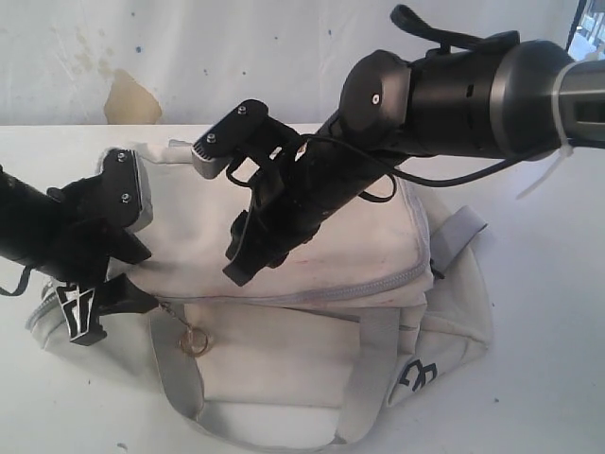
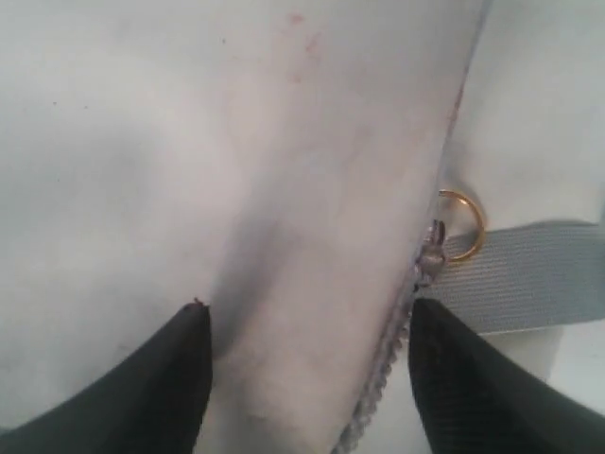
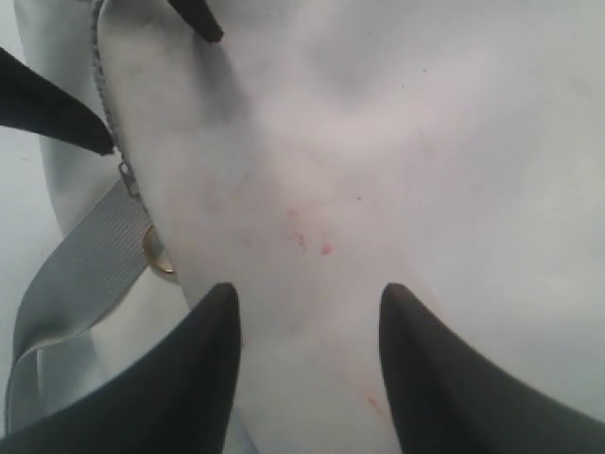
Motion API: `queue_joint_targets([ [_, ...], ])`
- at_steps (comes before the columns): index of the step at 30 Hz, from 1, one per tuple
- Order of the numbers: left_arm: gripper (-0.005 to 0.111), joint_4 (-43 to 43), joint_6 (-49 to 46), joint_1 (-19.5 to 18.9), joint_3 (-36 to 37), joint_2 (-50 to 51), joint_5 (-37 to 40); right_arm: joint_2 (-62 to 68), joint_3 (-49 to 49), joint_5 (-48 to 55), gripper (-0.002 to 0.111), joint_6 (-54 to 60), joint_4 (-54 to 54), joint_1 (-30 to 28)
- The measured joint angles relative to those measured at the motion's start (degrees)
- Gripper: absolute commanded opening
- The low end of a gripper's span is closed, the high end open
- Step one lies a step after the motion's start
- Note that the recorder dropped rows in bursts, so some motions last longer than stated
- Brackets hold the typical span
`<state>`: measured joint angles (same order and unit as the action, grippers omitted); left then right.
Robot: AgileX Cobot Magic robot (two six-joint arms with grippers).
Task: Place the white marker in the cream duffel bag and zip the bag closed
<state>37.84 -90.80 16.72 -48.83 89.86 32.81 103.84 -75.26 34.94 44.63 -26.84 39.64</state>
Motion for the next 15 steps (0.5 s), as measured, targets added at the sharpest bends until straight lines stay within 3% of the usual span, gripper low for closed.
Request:
queue_joint_targets([
  [6, 0.065, -1.58, -6.66, 0.14, 0.00, 2.00, -2.27, 0.00, 0.00, -1.74, 0.044, 0.00, 0.00, 0.00],
  [10, 0.063, -2.48, -8.22, 2.46, 0.00, 2.21, -6.41, 0.00, 0.00, -2.40, 0.044, 0.00, 0.00, 0.00],
  [12, 0.058, -2.48, -9.74, 4.25, 0.10, 2.76, -10.96, 0.00, 0.00, -2.79, 0.044, 0.00, 0.00, 0.00],
  [15, 0.037, -2.48, -9.75, 5.01, 0.10, 3.97, -16.93, 0.00, 0.00, -2.79, 0.044, 0.00, 0.00, 0.00],
])
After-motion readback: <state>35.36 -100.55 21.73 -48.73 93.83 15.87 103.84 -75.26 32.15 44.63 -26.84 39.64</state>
